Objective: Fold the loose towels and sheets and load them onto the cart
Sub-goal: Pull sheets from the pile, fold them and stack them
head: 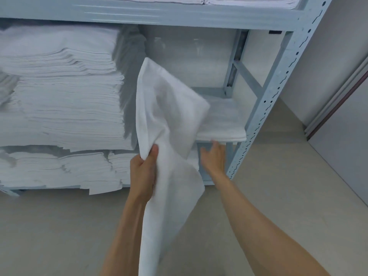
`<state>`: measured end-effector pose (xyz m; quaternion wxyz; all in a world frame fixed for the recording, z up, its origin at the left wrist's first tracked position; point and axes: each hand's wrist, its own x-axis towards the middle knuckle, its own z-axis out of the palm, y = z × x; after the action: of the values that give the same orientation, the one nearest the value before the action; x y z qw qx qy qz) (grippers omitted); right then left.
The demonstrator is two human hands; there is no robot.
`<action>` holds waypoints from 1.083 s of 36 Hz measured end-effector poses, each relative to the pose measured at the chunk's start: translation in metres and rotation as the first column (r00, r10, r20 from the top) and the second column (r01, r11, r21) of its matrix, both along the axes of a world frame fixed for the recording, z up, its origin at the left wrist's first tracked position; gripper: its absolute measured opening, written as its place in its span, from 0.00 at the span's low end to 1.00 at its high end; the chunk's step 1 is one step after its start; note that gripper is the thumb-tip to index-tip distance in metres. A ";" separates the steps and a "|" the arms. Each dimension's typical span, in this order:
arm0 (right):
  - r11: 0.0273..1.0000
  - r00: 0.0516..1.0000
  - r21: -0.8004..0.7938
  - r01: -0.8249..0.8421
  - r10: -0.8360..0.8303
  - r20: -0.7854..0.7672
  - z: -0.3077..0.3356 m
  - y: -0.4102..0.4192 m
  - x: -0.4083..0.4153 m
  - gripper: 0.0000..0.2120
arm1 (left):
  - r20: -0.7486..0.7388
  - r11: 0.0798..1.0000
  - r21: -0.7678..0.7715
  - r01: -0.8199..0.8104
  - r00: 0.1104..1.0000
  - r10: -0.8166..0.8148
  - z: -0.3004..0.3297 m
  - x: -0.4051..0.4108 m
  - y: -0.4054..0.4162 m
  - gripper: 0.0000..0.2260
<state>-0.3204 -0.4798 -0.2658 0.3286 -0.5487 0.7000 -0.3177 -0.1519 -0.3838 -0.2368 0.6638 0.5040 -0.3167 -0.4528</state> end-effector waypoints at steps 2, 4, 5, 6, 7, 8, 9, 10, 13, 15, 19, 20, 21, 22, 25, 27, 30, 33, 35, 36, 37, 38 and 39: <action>0.948 0.991 0.319 0.005 -0.047 0.126 -0.039 0.017 -0.006 0.23 | -0.045 1.000 -0.015 0.018 0.999 -0.019 0.012 0.005 -0.001 0.09; 0.873 0.936 0.487 -0.022 -0.153 0.317 -0.064 0.028 -0.016 0.26 | -0.042 0.998 0.000 0.063 0.997 -0.063 0.019 0.008 -0.003 0.11; 0.838 0.899 0.542 -0.069 -0.184 0.398 -0.072 0.031 -0.022 0.27 | -0.034 0.997 0.017 0.077 0.996 -0.076 0.020 0.007 -0.003 0.11; 0.791 0.874 0.598 -0.131 -0.193 0.446 -0.078 0.034 -0.028 0.29 | -0.029 0.997 0.033 0.076 0.997 -0.075 0.019 0.006 -0.003 0.10; 0.729 0.868 0.656 -0.197 -0.182 0.462 -0.083 0.037 -0.035 0.30 | -0.031 0.997 0.048 0.064 0.998 -0.063 0.017 0.005 -0.002 0.09; 0.657 0.880 0.705 -0.265 -0.133 0.455 -0.087 0.039 -0.041 0.31 | -0.038 0.997 0.059 0.046 0.998 -0.044 0.014 0.006 -0.002 0.09; 0.581 0.895 0.746 -0.326 -0.065 0.441 -0.091 0.041 -0.047 0.33 | -0.050 0.997 0.070 0.030 0.998 -0.027 0.010 0.007 0.000 0.10; 0.511 0.902 0.775 -0.373 0.004 0.432 -0.093 0.045 -0.051 0.33 | -0.061 0.996 0.083 0.012 0.998 -0.007 0.006 0.009 0.001 0.10; 0.416 0.873 0.782 -0.463 0.064 0.483 -0.094 0.054 -0.056 0.26 | -0.104 0.993 0.107 -0.039 0.993 0.050 -0.004 0.018 0.006 0.11; 0.414 0.849 0.762 -0.499 0.057 0.525 -0.090 0.059 -0.056 0.18 | -0.095 0.990 0.129 -0.053 0.993 0.066 -0.009 0.021 0.008 0.11; 0.489 0.800 0.698 -0.522 -0.004 0.601 -0.086 0.064 -0.055 0.15 | -0.019 0.987 0.150 -0.062 0.998 0.065 -0.013 0.026 0.010 0.10; 0.522 0.768 0.668 -0.531 -0.036 0.639 -0.088 0.063 -0.056 0.17 | 0.009 0.987 0.152 -0.053 0.999 0.053 -0.012 0.027 0.009 0.10; 0.552 0.733 0.641 -0.533 -0.078 0.676 -0.090 0.062 -0.058 0.19 | 0.033 0.987 0.156 -0.043 0.999 0.038 -0.011 0.027 0.009 0.10; 0.588 0.694 0.616 -0.525 -0.124 0.710 -0.091 0.061 -0.060 0.20 | 0.059 0.986 0.161 -0.034 0.998 0.025 -0.010 0.029 0.009 0.11; 0.706 0.610 0.536 -0.463 -0.184 0.770 -0.085 0.056 -0.065 0.19 | 0.207 0.979 0.198 -0.057 0.978 0.015 -0.006 0.039 0.009 0.10; 0.791 0.589 0.472 -0.388 -0.181 0.787 -0.072 0.049 -0.069 0.19 | 0.326 0.966 0.248 -0.068 0.945 -0.017 -0.002 0.052 0.008 0.12; 0.917 0.620 0.336 -0.214 -0.138 0.772 -0.043 0.031 -0.073 0.24 | 0.413 0.938 0.335 -0.087 0.909 -0.063 0.002 0.067 0.007 0.13; 0.987 0.666 0.126 -0.096 -0.030 0.745 -0.015 0.014 -0.075 0.20 | 0.328 0.912 0.394 -0.114 0.945 -0.023 0.005 0.073 -0.001 0.15; 0.996 0.630 0.055 -0.070 0.002 0.776 -0.003 0.006 -0.077 0.18 | 0.228 0.900 0.425 -0.098 0.974 -0.001 0.010 0.075 -0.009 0.16; 0.994 0.612 0.045 -0.101 0.027 0.791 0.001 0.005 -0.080 0.20 | 0.181 0.892 0.444 -0.091 0.983 0.010 0.013 0.076 -0.013 0.17; 0.984 0.610 0.056 -0.168 0.059 0.790 0.004 0.005 -0.082 0.23 | 0.133 0.882 0.465 -0.077 0.991 0.017 0.016 0.077 -0.016 0.19; 0.964 0.640 0.098 -0.249 0.088 0.763 0.005 0.008 -0.085 0.26 | 0.079 0.876 0.479 -0.056 0.997 0.020 0.018 0.077 -0.018 0.22; 0.936 0.689 0.161 -0.312 0.106 0.717 0.004 0.011 -0.088 0.29 | 0.025 0.875 0.484 -0.029 1.000 0.020 0.019 0.077 -0.021 0.22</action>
<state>-0.4086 -0.4688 -0.2618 0.6742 -0.4144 0.4922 -0.3627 -0.0746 -0.4049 -0.2180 0.5195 0.6621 -0.1935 -0.5044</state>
